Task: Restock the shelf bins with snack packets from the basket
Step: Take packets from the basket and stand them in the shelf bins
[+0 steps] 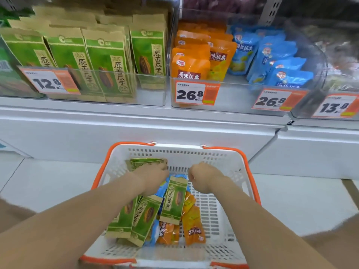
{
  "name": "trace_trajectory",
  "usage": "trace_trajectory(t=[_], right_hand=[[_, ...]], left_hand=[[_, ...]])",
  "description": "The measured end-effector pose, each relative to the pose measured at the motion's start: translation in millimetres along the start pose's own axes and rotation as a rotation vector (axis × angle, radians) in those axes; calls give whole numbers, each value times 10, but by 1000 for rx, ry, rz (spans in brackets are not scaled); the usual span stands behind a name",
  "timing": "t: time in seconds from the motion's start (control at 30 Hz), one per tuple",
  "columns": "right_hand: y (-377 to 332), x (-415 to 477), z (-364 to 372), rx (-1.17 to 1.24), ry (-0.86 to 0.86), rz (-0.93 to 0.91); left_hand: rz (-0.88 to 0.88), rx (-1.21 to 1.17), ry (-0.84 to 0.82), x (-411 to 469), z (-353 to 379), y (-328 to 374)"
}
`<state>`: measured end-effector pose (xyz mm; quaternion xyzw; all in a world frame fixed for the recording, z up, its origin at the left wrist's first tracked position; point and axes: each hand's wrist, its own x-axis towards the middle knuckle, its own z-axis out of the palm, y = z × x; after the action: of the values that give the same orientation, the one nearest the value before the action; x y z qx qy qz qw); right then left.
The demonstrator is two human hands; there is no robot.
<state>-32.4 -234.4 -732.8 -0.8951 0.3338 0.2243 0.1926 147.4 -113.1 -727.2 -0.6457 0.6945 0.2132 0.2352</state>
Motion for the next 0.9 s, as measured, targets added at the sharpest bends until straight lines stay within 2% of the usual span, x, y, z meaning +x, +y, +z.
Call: trace_trajectory(t=[0.2,0.3,0.47,0.73,0.8,0.9], right_hand=[[9,217,64,25,-59,16],[11,288,47,49,-69,20],[65,301,-6,49,-87,35],[23,167,-101,14,-129,57],[-18,94,-137,16,-119,53],[-63,3,-218,51,-105,41]], left_hand=[[16,106,-162,298,318,-75],[16,66,-179,394,373,-69],[-24,67,-21,479,354,-26],[8,5,85,340,187,-101],[-13,-74,148,260,102,-126],[-78,-409,248,153,-30,-136]])
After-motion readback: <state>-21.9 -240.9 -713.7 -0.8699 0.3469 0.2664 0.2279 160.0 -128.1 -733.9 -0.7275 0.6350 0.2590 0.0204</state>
